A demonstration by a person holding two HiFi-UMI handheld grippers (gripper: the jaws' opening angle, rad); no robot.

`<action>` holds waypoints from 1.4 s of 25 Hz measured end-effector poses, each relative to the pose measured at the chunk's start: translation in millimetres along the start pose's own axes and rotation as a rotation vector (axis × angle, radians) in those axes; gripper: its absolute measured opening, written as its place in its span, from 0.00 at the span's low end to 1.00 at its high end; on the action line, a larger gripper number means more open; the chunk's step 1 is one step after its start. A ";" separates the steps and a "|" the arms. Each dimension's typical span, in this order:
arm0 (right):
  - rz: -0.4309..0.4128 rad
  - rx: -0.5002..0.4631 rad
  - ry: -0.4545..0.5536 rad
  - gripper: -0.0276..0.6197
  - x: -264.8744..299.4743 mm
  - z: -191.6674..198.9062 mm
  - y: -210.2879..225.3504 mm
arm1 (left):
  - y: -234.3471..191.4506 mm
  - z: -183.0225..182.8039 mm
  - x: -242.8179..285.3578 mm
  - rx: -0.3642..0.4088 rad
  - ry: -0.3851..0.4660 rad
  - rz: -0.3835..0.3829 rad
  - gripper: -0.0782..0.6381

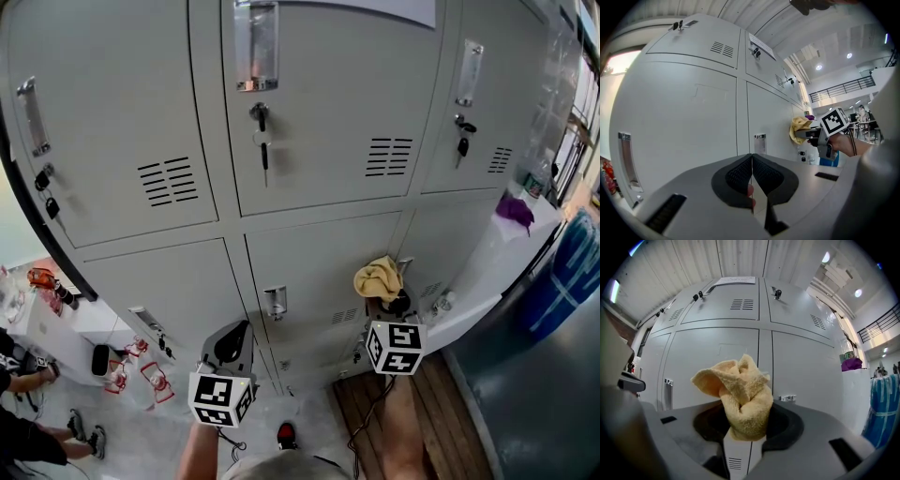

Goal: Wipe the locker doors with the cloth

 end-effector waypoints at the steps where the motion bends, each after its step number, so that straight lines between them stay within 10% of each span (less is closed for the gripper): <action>1: -0.011 0.002 0.003 0.32 -3.4 0.2 -3.2 | 0.2 0.5 -0.3 0.000 -0.001 -0.001 0.14; 22: -0.332 0.001 -0.099 0.32 -16.3 51.4 -125.1 | -7.6 15.1 -20.7 -0.021 -0.037 -0.072 0.14; 35: -0.379 -0.013 -0.140 0.32 10.9 66.4 -152.9 | -17.5 20.4 -22.9 -0.021 -0.052 -0.102 0.14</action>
Point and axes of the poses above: the fingertips, and each gripper's own axes: x forward along the fingers, y to its right, z out of its underside, the point moved 7 cm from there along -x, backward along the fingers, and after that the axes turned 11 degrees about x, right-handed, at the moved point
